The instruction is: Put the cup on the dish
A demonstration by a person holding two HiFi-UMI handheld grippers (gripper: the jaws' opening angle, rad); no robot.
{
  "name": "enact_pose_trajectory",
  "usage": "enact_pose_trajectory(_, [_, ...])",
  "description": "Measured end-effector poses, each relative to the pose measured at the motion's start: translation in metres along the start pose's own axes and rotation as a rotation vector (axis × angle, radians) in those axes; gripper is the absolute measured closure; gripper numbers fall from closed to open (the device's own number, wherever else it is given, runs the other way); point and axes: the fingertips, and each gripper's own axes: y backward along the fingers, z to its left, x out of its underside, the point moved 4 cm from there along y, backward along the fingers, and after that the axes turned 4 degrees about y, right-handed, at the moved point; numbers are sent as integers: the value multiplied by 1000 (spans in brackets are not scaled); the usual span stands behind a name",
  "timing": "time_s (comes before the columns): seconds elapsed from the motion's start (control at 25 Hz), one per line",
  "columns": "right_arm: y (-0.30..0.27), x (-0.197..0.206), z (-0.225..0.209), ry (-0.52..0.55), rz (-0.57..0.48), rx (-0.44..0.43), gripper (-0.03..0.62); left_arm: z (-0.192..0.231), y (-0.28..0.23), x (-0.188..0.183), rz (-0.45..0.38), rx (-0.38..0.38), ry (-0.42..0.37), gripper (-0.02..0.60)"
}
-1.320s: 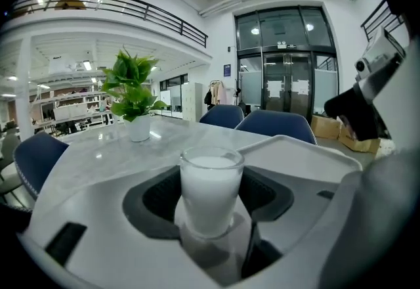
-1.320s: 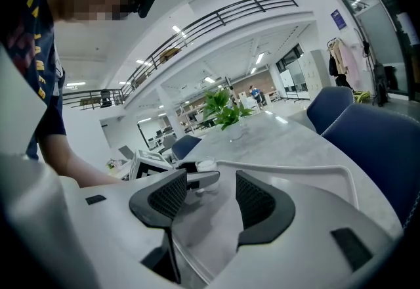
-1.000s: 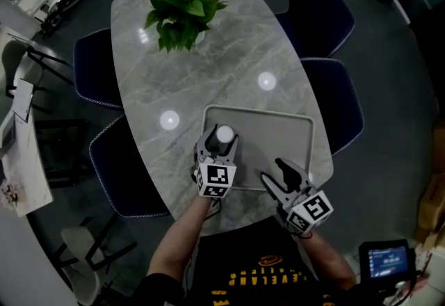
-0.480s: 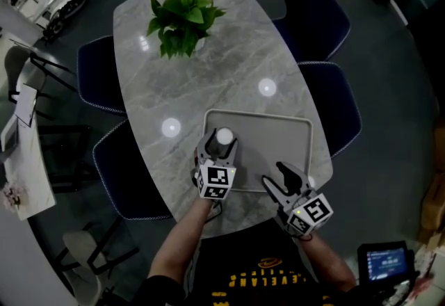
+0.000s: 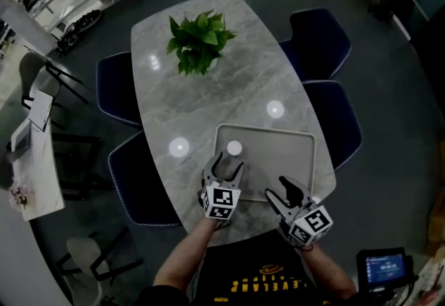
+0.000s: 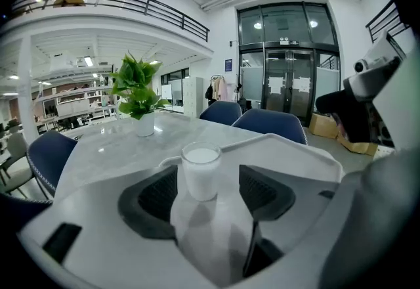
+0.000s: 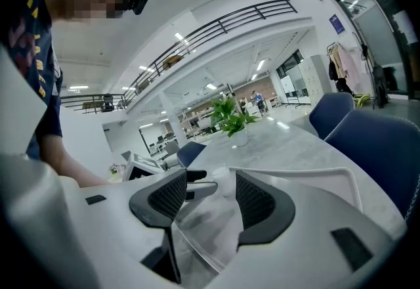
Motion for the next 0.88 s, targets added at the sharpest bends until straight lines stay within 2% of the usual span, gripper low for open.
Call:
enact_pose_trajectory(0.4, [2, 1, 18, -11, -19, -10, 356, 0, 71, -4, -25, 12, 108, 299])
enact_pose_trajectory(0.88, [-2, -9, 66, -4, -64, -31, 356, 0, 145, -35, -133, 53, 94, 299])
